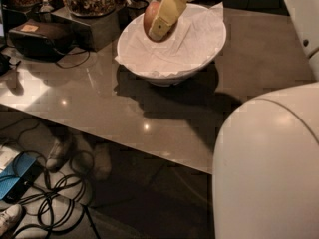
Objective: Pick apple from white bowl
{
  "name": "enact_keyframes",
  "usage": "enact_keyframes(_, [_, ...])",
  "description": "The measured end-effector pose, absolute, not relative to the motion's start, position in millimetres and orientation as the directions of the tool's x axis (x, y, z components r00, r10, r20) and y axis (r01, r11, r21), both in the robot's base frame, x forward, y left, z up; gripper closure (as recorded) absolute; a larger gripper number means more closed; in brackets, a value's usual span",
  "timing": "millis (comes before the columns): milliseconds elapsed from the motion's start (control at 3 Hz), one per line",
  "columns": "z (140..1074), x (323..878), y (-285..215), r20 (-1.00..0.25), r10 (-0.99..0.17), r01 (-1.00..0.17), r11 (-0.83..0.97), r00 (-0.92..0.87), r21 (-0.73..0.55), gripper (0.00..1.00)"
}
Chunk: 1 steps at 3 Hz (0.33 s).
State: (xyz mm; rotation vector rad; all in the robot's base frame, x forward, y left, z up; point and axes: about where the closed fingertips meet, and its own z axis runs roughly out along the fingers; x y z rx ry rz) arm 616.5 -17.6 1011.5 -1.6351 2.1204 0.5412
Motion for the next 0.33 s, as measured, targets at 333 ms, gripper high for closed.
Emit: enact_keyframes(333, [1008.1, 600.6, -15.8, -0.588, -0.786, -0.981, 0.176, -0.188, 0.079, 1.00])
